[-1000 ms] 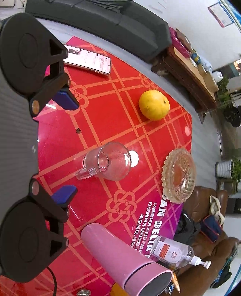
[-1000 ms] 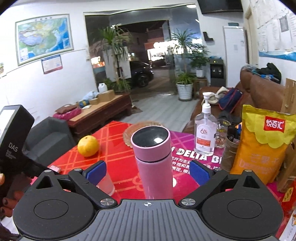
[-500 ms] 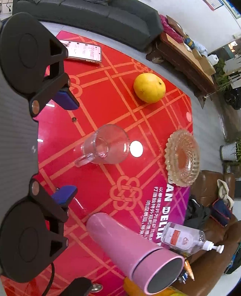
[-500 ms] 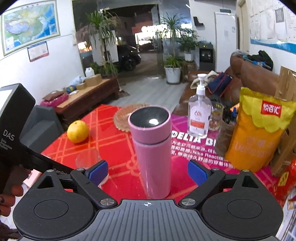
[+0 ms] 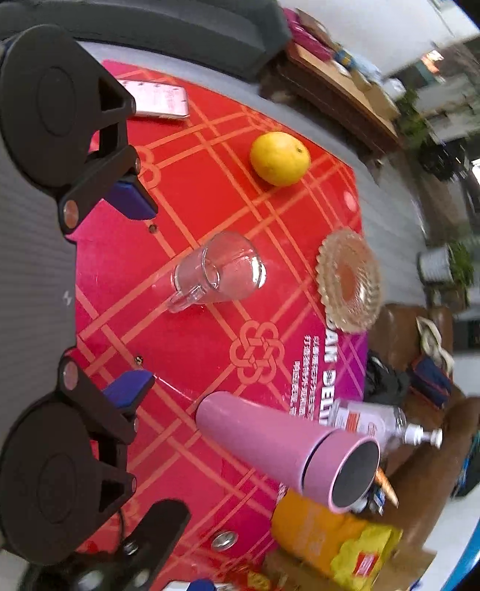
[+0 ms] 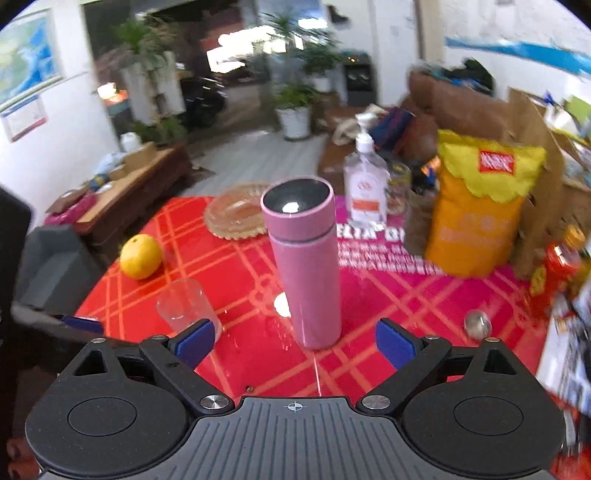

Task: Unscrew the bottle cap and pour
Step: 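Move the left gripper toward the pink thermos bottle on the table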

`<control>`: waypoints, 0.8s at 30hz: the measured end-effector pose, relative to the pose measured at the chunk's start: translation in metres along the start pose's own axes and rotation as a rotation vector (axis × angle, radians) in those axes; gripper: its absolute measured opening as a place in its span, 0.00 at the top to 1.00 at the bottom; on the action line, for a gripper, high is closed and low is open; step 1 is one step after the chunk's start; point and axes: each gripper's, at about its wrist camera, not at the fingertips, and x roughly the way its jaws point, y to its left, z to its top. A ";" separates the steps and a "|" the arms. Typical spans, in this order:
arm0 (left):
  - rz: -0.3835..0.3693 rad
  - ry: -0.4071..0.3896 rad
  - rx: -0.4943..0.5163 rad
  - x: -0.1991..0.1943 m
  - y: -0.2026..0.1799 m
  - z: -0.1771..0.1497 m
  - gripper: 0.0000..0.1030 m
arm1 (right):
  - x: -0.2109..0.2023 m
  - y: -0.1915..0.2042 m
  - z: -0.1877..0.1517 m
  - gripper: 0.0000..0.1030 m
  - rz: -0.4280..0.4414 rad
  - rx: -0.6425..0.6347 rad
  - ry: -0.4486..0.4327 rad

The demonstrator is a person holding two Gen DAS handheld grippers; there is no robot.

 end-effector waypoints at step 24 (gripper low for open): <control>-0.107 -0.118 0.014 -0.036 0.068 -0.023 0.12 | -0.018 0.079 -0.016 0.07 -0.177 0.074 -0.069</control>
